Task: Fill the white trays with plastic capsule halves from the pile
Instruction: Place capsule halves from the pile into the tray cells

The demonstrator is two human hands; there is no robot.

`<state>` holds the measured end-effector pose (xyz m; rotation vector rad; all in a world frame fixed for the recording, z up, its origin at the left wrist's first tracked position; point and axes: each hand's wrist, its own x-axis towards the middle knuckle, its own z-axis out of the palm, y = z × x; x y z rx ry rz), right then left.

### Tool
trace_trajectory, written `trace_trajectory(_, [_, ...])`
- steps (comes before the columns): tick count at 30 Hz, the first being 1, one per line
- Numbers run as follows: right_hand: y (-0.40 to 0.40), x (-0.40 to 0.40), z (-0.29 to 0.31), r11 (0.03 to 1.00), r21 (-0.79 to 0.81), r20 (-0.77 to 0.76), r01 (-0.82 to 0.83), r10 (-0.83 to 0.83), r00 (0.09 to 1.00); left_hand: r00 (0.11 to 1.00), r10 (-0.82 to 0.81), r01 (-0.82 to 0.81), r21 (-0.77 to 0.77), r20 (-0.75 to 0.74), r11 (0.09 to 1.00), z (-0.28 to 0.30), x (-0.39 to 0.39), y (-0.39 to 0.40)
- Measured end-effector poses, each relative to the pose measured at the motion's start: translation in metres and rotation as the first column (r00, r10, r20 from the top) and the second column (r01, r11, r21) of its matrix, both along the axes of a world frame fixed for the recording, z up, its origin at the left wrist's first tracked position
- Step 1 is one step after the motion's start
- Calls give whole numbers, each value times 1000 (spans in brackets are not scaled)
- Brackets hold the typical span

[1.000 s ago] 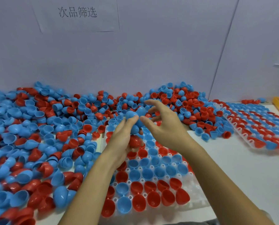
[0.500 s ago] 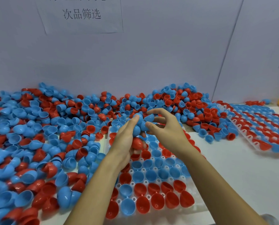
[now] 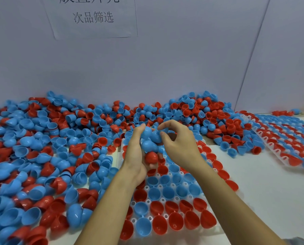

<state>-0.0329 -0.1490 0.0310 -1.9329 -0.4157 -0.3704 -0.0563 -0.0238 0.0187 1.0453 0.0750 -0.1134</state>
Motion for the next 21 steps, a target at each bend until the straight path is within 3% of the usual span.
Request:
trace_trajectory(8, [11,7,1,999,-31,25,-8,8,1000,998,51,-55,-113,-41,992,0,5,8])
trace_trajectory(13, [11,10,6,981,-189,6,50,-50,999,984,178,-179,47,17,983,-3,9,9])
trace_trajectory(17, [12,9,10,995,-78,-91,57,-64,994,957,272,-286,183,98,941,-6,8,9])
trace_trajectory(21, [11,11,19,994,-14,-278,106,-106,955,937,242,-302,238,254,923,-1,1,8])
